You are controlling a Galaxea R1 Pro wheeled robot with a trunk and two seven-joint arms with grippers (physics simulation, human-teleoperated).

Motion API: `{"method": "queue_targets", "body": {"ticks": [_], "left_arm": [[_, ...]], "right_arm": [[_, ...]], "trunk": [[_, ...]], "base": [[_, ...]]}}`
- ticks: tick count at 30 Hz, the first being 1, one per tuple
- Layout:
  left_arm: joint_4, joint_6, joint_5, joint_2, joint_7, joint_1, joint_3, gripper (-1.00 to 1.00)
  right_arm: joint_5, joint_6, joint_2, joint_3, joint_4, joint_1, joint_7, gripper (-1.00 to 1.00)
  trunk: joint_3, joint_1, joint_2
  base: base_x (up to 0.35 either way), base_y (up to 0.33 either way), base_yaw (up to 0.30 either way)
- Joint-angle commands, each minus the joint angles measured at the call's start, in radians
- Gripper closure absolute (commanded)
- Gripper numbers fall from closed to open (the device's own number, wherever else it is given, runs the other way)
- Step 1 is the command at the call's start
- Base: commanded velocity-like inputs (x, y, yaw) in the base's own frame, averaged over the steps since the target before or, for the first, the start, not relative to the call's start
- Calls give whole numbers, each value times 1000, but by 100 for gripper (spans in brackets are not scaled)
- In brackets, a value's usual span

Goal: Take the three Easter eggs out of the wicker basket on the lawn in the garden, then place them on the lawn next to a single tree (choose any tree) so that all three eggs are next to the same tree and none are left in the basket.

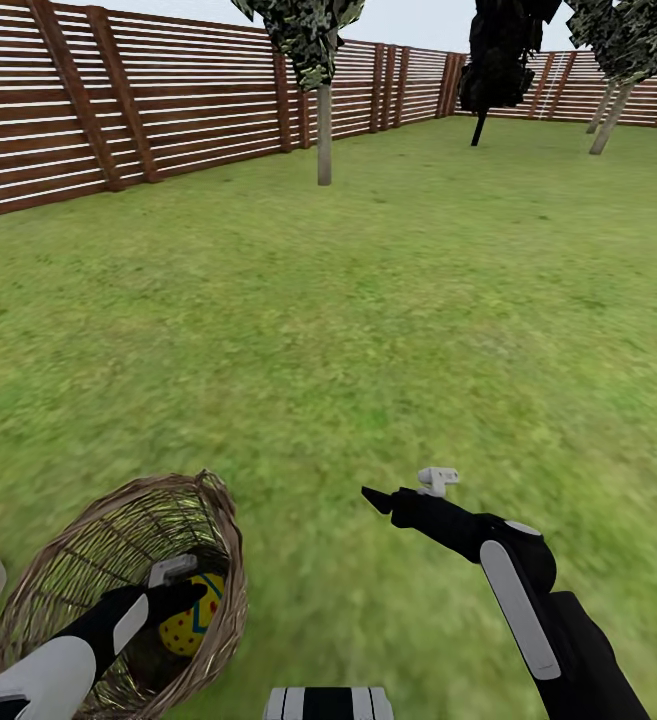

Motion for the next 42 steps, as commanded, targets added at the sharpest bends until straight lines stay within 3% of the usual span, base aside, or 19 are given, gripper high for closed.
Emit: {"method": "queue_targets", "body": {"ticks": [1, 40, 41, 42], "left_arm": [[56, 6, -19, 0, 0, 1, 1, -100], [57, 8, -20, -1, 16, 1, 1, -100], [57, 8, -20, -1, 16, 1, 1, 100], [56, 8, -20, -1, 17, 1, 1, 100]], "right_arm": [[3, 3, 0, 0, -1, -1, 3, -100], [3, 4, 0, 0, -1, 0, 3, -100], [3, 3, 0, 0, -1, -1, 3, -100], [3, 3, 0, 0, -1, -1, 3, -100]], "trunk": [[-1, 0, 0], [-1, 0, 0], [-1, 0, 0], [-1, 0, 0]], "base": [[0, 0, 0], [0, 0, 0], [0, 0, 0], [0, 0, 0]]}}
